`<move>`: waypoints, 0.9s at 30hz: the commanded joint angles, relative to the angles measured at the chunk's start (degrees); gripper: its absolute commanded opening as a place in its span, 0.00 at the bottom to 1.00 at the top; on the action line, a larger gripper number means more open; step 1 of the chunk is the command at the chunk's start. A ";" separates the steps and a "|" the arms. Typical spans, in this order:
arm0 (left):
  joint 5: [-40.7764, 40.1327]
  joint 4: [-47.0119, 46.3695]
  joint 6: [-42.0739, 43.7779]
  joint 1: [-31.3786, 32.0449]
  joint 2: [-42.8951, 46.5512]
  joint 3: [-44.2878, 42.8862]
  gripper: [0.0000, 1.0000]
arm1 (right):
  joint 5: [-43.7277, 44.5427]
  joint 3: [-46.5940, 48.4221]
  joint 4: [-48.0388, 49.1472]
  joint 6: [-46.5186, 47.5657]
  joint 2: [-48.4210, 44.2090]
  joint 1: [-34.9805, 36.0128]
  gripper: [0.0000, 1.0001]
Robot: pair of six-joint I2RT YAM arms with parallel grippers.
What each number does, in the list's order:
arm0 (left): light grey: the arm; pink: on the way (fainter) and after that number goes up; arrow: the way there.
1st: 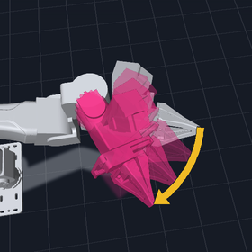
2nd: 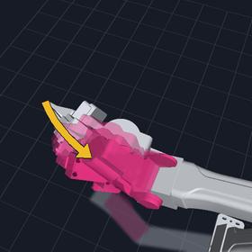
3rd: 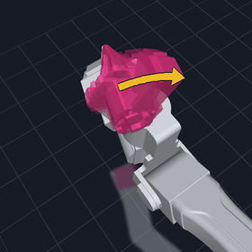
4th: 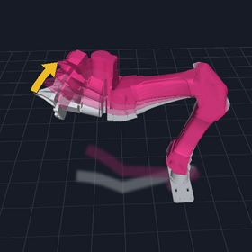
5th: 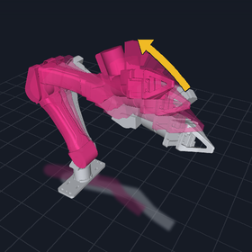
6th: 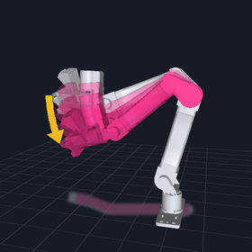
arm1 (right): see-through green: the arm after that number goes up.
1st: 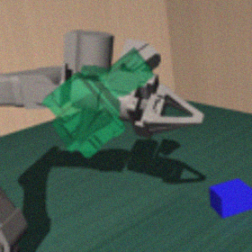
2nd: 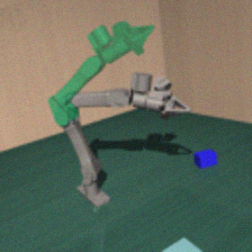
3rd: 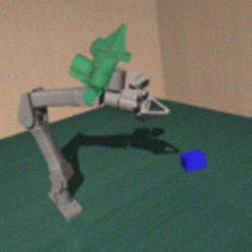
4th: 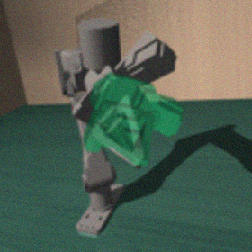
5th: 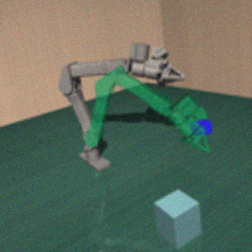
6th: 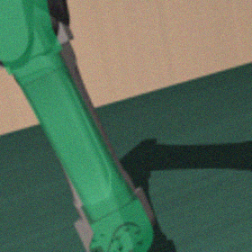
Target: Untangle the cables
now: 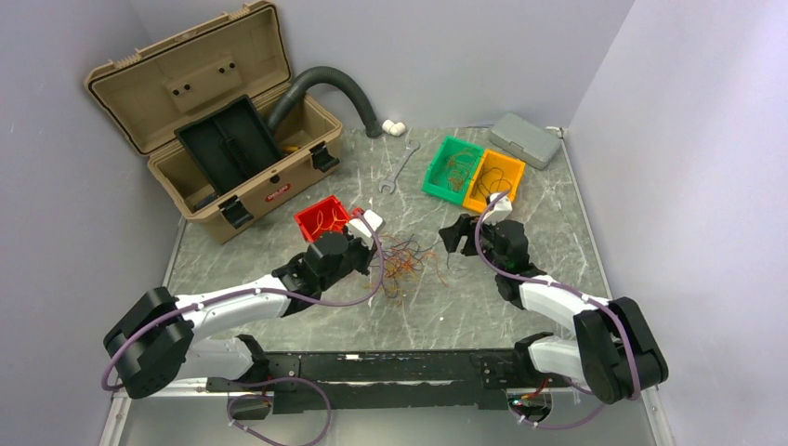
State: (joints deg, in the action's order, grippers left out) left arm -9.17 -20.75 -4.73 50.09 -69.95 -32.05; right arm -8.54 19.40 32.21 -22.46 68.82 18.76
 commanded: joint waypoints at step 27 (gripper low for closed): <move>2.82 -7.20 2.02 0.39 5.03 3.64 0.00 | -15.71 2.11 7.88 5.83 5.18 11.20 0.76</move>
State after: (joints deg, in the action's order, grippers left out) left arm -4.16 -25.65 -3.55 50.24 -65.82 -28.25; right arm -21.50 24.14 34.54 -18.61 78.28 29.74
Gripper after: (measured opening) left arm 0.025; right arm 0.764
